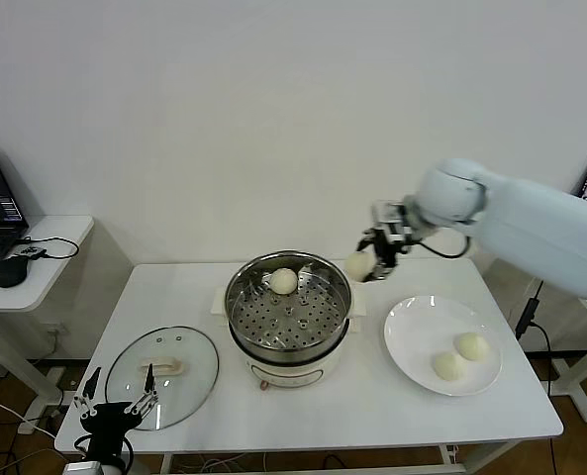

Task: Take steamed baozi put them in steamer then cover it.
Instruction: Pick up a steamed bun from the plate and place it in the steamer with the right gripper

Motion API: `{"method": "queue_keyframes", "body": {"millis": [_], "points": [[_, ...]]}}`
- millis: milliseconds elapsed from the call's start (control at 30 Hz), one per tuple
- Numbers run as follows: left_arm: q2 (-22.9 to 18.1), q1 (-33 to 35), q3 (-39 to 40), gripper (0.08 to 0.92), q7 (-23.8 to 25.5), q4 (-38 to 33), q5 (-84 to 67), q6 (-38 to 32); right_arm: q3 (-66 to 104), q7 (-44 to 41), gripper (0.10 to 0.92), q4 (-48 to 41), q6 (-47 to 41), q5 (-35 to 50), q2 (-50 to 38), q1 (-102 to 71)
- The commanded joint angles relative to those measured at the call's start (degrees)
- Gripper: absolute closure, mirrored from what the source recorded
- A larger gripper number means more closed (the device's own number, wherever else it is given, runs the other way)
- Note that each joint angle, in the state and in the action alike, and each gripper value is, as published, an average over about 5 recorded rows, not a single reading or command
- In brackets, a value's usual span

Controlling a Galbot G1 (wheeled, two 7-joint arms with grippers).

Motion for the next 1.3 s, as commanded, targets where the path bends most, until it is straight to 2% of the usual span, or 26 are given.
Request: {"method": "queue_keyframes", "body": {"millis": [33, 533, 1000, 1167, 1300], "points": [[-0.08, -0.24, -0.03, 0.177, 0.0, 0.09, -0.08, 0.03, -3.15, 3.81, 0.38, -5.02, -6.03, 7.04, 15.17, 0.86], [-0.74, -1.12, 0.06, 0.177, -0.05, 0.6, -0.31, -0.06, -3.13, 10.84, 0.381, -14.46, -11.9, 7.08, 24.3, -7.93], [-0.75, -1.05, 0.16, 0.177, -0.11, 0.69, -0.53, -0.19, -3.11, 12.48, 0.378, -17.54, -12.31, 6.28, 26.39, -11.02], [-0.71, -1.09, 0.07, 0.177, -0.11, 0.64, -0.55, -0.17, -2.83, 12.45, 0.277, -16.46, -12.3, 6.49, 25.34, -10.56], [-0.69, -0.97, -0.04, 0.177, -0.12, 0.42, -0.57, -0.16, -2.52, 7.87, 0.211, -13.58, -12.06, 5.9, 22.17, -7.37]]}}
